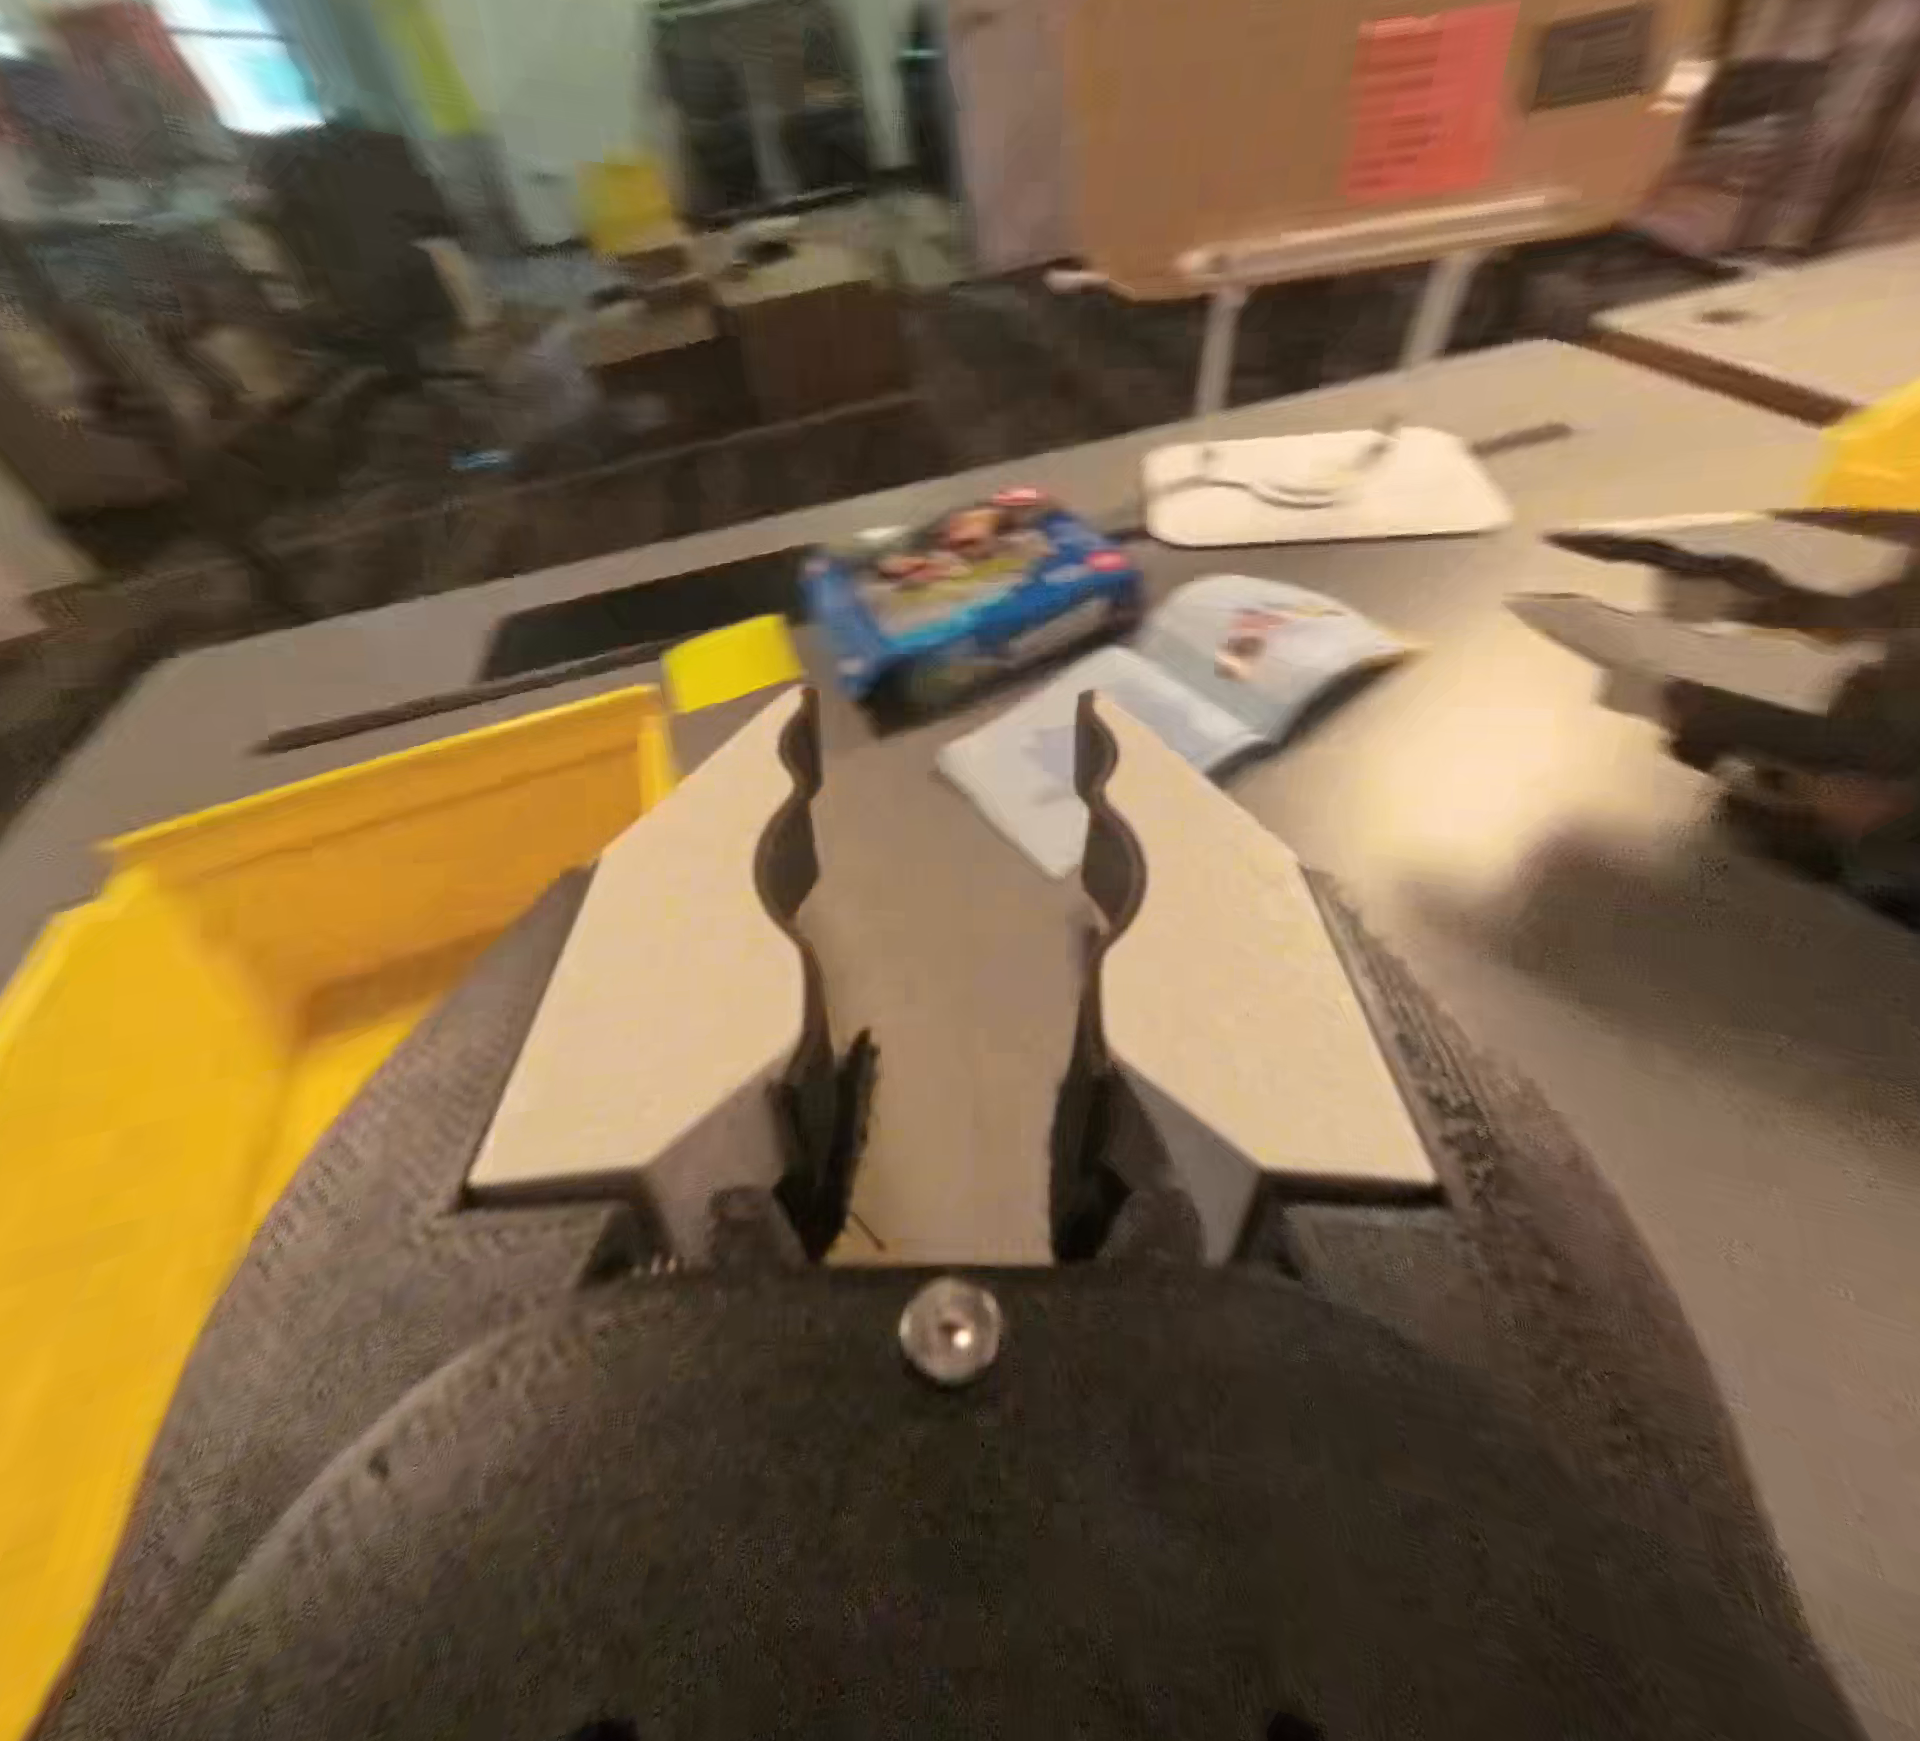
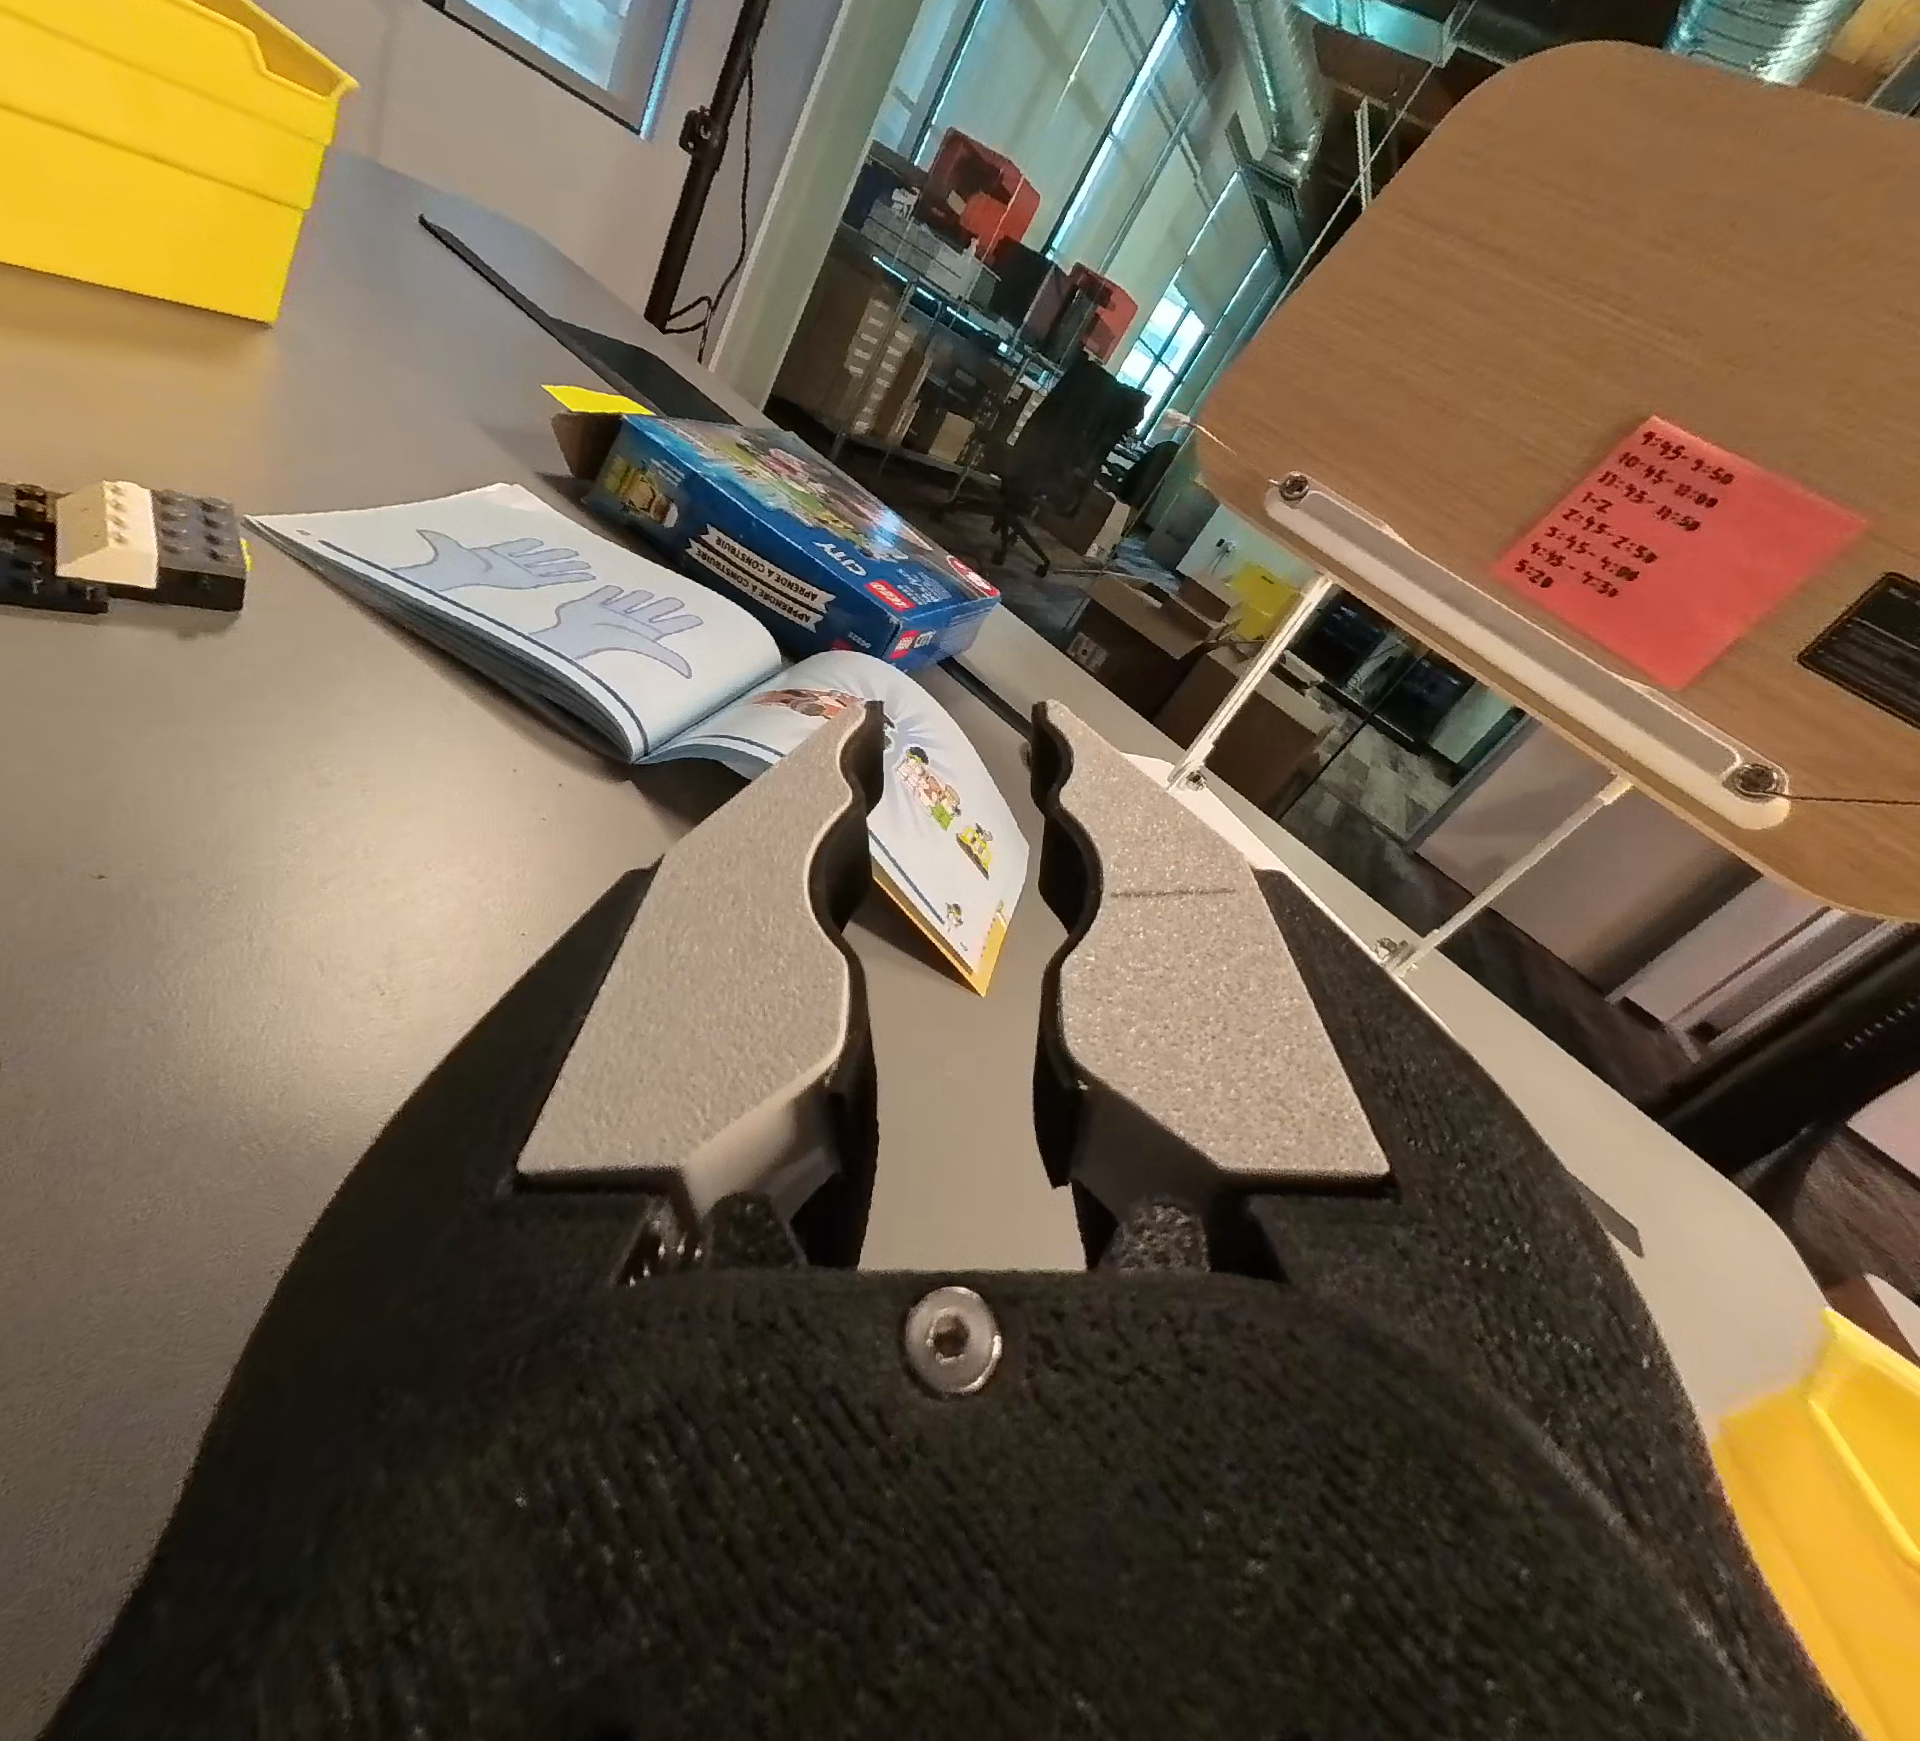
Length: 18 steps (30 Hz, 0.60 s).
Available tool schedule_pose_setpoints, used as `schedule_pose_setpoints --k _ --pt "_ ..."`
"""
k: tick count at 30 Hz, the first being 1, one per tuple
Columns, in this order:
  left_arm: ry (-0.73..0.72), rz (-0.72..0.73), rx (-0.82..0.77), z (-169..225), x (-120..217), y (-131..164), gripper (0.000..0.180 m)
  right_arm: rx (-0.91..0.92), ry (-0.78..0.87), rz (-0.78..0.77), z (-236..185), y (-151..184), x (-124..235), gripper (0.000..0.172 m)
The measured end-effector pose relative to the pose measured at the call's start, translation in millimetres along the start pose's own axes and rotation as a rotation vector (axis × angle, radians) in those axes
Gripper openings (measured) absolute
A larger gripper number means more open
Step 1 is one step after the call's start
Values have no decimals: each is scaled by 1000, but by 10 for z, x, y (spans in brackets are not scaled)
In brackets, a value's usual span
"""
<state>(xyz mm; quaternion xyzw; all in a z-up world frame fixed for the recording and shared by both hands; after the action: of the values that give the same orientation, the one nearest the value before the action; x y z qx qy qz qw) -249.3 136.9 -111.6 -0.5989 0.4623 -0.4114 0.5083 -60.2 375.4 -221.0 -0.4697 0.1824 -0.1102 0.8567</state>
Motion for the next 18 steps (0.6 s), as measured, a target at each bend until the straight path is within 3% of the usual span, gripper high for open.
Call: schedule_pose_setpoints --k 3,6,9,13,17,18 --pt "186 -138 32 466 -301 482 54 1 0 1 -2 0 -1 26" --pt "200 -361 7 612 -567 1115 79 3 -1 2 -5 -2 -1 26" --pt "204 -496 36 670 -715 1508 90 11 -5 3 -17 -3 -2 25" --pt "208 -572 67 687 -823 1722 84 16 -12 -1 -30 3 -8 25" --pt "290 -559 61 765 -831 1705 50 21 -73 27 -129 -44 -15 29" --pt "309 -559 69 781 -818 1695 50 30 -112 58 -201 -105 -16 34"
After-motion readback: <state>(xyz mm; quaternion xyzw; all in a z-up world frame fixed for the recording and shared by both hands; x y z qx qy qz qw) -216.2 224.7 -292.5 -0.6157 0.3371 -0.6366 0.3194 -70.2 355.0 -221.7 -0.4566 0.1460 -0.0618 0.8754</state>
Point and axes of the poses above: each gripper's, where its closed fingertips meet, x back along the fingers, y out of its underside, z = x × y across the jaws, the point moved 3 cm from there along x, back along the fingers, and after that the axes turned 10 degrees about z, right-handed, at the moved point
